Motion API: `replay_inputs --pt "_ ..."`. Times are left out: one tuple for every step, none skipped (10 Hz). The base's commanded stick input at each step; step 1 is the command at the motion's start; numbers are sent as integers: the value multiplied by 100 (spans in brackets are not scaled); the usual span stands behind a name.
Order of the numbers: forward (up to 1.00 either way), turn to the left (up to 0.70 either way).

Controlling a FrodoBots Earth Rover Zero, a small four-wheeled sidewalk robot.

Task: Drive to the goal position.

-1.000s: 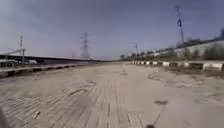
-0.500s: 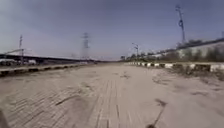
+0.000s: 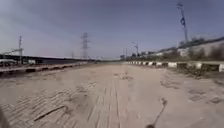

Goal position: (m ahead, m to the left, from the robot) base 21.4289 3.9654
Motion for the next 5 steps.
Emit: replay_inputs --pt "100 0" --pt "100 0" --pt "100 0" --pt "100 0" --pt "100 0"
